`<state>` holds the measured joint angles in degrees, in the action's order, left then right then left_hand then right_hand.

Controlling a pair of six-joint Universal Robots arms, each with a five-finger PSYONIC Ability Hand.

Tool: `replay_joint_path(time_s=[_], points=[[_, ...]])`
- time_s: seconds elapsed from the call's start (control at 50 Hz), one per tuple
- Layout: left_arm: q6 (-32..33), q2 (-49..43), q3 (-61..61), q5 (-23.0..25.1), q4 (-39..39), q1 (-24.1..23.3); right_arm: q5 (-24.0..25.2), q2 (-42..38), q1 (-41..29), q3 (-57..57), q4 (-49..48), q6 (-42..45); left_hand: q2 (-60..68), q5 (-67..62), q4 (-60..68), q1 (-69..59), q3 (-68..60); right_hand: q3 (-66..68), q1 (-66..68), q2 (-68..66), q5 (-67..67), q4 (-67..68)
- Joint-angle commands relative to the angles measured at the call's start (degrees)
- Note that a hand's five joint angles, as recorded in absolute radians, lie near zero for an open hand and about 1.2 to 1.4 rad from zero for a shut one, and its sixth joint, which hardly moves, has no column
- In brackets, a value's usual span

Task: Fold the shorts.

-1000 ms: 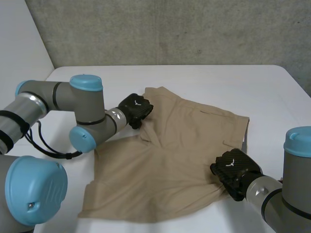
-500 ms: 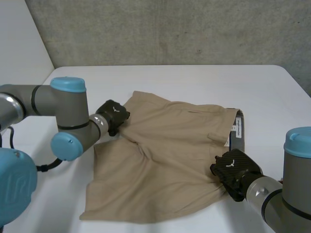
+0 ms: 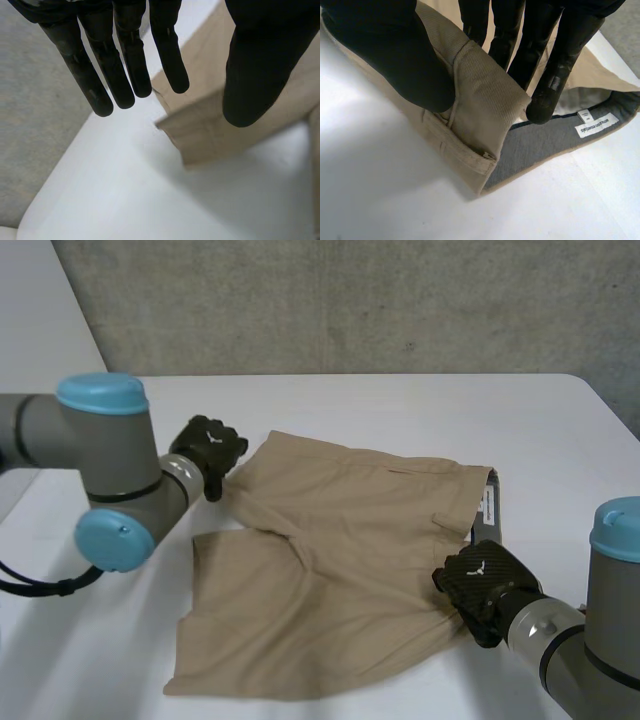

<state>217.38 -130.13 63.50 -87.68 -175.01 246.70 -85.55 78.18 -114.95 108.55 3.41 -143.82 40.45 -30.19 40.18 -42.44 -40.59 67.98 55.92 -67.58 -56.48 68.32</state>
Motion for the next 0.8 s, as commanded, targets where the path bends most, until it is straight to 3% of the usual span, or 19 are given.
replay_joint_path(time_s=[0.02,0.18,0.4,0.58,0.8], points=[[-9.1,12.5,11.8,0.8,0.7,1.1,0.3,0.0,0.2,-1.8,-0.8,-8.1,4.9,-5.2,5.2,-2.9,-4.8,12.0,24.1,-12.4,-13.5,11.7],[-19.3,26.3,30.9,0.8,1.3,1.8,1.5,0.0,2.4,-3.3,-2.3,-17.1,3.2,-3.5,3.5,-1.3,-3.1,12.0,24.1,-12.4,-13.5,11.7],[-21.6,39.0,51.6,0.8,0.6,0.7,1.7,-0.1,5.4,-3.7,-4.9,-24.2,-11.4,11.1,-11.1,13.4,11.5,12.0,24.1,-12.4,-13.5,11.7],[-23.1,38.8,56.4,0.4,1.2,-0.5,1.6,-0.2,5.2,-3.3,-5.0,-24.5,-11.4,11.1,-11.1,13.4,11.5,12.0,24.1,-12.4,-13.5,11.7],[-30.3,37.4,56.6,0.3,0.9,-3.4,1.7,-0.3,5.2,-3.1,-5.1,-24.6,-10.4,10.1,-10.1,12.4,10.5,12.0,24.1,-12.4,-13.5,11.7]])
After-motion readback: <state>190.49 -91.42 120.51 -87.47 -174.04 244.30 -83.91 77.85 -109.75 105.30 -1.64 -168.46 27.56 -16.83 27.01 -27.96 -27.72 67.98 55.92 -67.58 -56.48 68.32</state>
